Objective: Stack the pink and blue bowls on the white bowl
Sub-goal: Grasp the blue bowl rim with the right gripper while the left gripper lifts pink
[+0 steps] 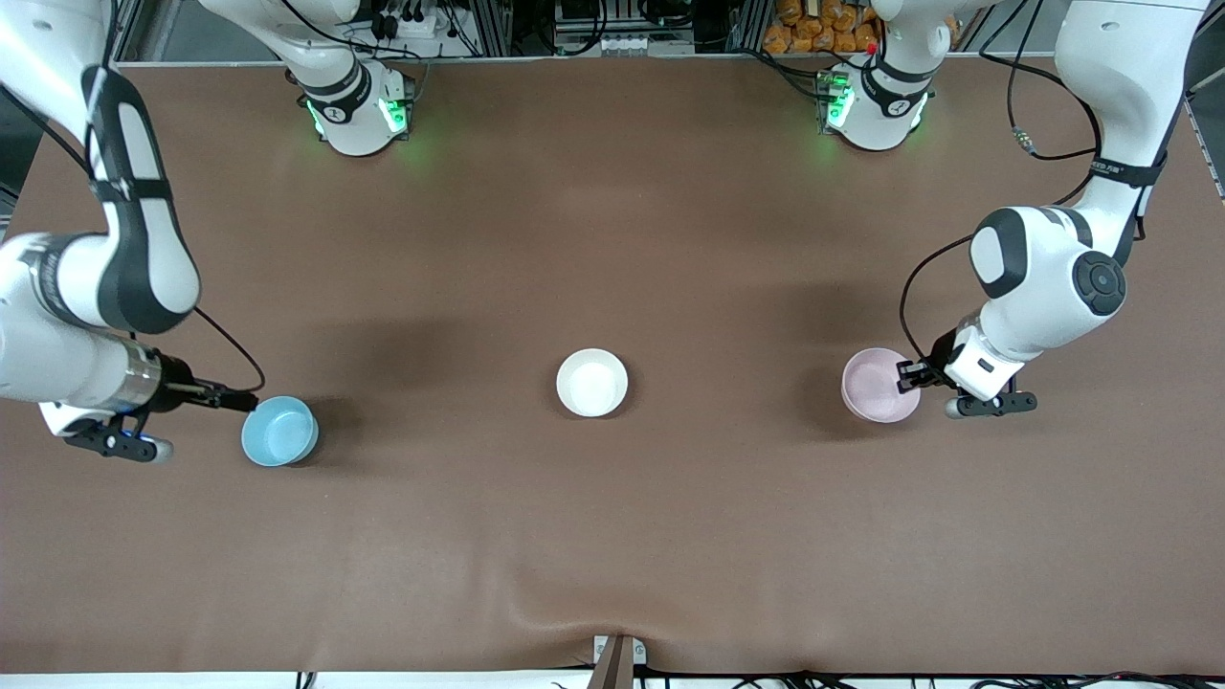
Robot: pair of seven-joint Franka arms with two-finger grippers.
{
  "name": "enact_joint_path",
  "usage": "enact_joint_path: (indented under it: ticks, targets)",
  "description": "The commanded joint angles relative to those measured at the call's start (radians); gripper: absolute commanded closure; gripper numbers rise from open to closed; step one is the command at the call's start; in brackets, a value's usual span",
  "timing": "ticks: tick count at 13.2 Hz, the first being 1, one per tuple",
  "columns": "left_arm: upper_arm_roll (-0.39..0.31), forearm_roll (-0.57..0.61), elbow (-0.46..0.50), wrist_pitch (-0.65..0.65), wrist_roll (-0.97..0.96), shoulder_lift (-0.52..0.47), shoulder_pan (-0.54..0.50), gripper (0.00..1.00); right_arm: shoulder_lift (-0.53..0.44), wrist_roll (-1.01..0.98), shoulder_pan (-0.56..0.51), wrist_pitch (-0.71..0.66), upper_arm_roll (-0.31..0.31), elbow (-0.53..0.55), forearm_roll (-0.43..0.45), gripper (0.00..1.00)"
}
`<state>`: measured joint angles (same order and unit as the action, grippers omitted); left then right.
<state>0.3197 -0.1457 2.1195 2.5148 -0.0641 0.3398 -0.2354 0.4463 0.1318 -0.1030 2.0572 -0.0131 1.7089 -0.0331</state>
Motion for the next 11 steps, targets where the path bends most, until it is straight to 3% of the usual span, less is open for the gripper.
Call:
enact_joint_path:
  ticks: [1, 6, 11]
  targets:
    - [0.024, -0.049, 0.005, -0.021, -0.010, -0.041, -0.007, 1.00, 0.063, 0.023, -0.036, 0.040, -0.008, -0.012, -0.004, 0.00]
    - [0.068, -0.175, -0.032, -0.102, -0.028, -0.077, -0.007, 1.00, 0.155, 0.011, -0.069, 0.147, -0.008, 0.003, -0.031, 0.00]
    - [0.094, -0.175, -0.122, -0.217, -0.120, -0.088, -0.004, 1.00, 0.157, 0.006, -0.060, 0.356, -0.008, 0.139, -0.031, 0.00]
